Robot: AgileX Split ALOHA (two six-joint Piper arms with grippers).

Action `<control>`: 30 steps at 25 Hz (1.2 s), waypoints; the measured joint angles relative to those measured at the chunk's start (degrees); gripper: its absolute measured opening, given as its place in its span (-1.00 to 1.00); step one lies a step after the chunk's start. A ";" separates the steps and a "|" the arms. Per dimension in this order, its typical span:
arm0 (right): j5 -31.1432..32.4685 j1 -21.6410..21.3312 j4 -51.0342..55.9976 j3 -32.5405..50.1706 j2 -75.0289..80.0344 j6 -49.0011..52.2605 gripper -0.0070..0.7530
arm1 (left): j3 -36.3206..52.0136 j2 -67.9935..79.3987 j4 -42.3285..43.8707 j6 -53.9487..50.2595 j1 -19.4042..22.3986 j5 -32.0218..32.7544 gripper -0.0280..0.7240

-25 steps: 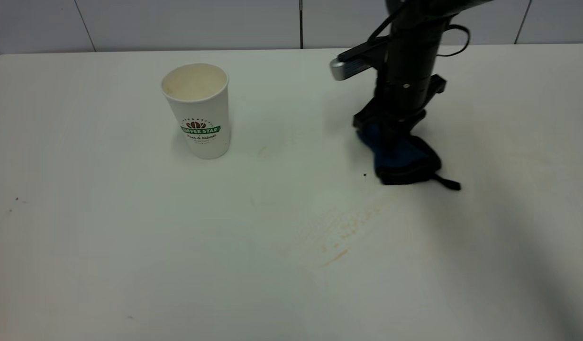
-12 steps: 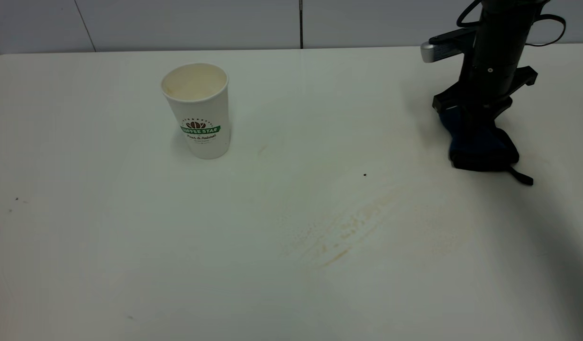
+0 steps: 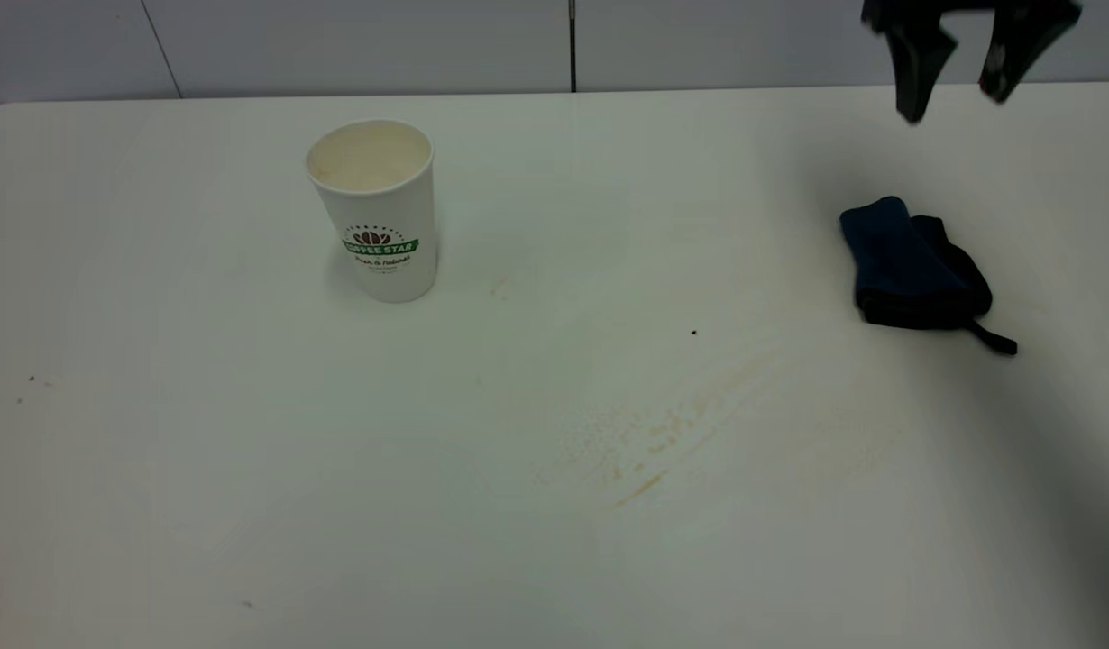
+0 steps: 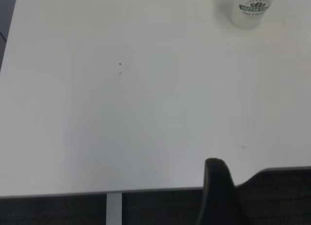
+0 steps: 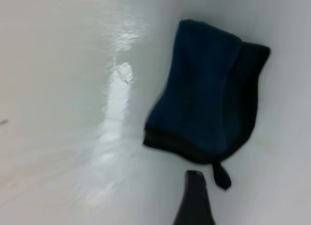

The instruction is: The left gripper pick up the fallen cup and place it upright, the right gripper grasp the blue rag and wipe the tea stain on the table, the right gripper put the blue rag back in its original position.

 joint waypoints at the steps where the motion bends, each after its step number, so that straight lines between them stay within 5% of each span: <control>1: 1.50 0.56 0.45 0.00 -3.45 -0.05 0.68 | 0.00 0.00 0.00 0.00 0.00 0.00 0.36; 9: 4.57 4.42 2.20 8.05 -29.37 1.24 0.36 | 0.00 0.00 0.00 0.00 0.00 0.00 0.36; 21: 5.32 4.44 1.84 57.88 -70.23 3.19 0.34 | 0.00 0.00 0.00 -0.06 0.00 0.00 0.36; 30: 4.91 4.44 4.50 81.55 -94.76 6.21 0.34 | 0.00 0.00 0.00 -0.06 0.00 0.00 0.36</control>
